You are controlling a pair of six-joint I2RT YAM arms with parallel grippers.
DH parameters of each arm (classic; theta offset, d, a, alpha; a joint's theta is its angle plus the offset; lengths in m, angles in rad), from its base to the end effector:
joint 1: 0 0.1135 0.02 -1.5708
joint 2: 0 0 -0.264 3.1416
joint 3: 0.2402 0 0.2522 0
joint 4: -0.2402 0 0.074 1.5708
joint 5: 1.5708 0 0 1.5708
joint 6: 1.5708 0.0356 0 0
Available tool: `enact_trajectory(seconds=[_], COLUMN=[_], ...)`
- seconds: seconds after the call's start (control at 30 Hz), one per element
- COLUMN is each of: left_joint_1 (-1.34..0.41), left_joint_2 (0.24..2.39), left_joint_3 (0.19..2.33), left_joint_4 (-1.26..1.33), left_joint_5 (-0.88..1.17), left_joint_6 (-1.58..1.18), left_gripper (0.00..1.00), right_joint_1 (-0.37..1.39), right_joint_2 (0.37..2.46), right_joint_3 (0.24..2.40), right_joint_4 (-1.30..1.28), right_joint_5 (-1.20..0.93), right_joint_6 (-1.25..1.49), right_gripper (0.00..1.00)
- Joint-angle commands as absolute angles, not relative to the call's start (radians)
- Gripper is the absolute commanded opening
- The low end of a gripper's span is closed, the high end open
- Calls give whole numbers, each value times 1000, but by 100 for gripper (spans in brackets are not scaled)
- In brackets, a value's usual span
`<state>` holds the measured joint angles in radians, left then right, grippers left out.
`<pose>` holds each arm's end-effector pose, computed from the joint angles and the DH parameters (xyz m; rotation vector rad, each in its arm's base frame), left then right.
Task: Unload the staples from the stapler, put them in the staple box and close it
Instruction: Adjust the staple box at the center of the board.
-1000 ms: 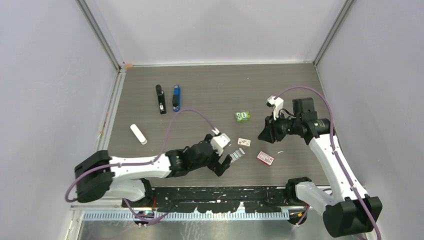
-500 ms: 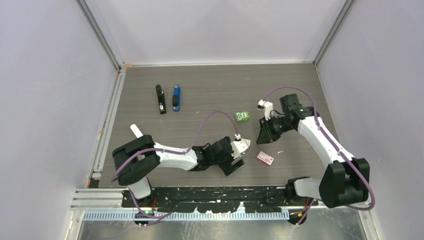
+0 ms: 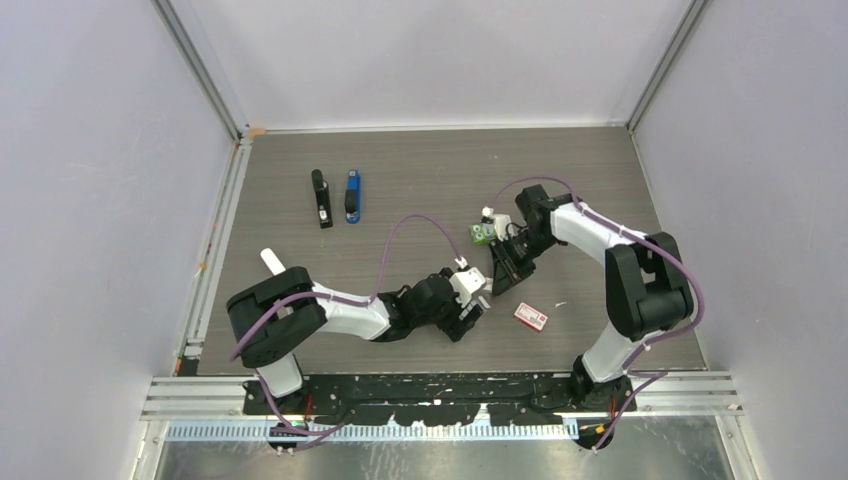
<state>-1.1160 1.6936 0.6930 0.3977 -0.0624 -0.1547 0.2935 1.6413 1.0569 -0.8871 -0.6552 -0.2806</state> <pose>0.1449 -0.2913 0.1396 1.0066 2.0102 -0.6448 0.2676 0.1035 0.1900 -0.8646 2.7568 0.9826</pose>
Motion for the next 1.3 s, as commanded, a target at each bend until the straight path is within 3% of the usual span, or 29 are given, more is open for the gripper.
enact_trajectory(seconds=[0.0, 0.67, 1.27], left_joint_1=[-1113, -1115, -1114], left_joint_2=[1711, 1687, 1692], left_joint_3=[679, 708, 742], left_joint_4=[425, 299, 217], left_joint_5=[-27, -5, 44], left_joint_6=[-169, -27, 99], left_gripper=[76, 59, 56], right_joint_1=[325, 404, 475], right_joint_2=[1674, 1771, 1818], right_joint_3=[1100, 1097, 1115], right_joint_4=[-901, -842, -838], right_joint_5=[-658, -526, -502], right_joint_6=[-260, -199, -192], right_gripper=[19, 27, 20])
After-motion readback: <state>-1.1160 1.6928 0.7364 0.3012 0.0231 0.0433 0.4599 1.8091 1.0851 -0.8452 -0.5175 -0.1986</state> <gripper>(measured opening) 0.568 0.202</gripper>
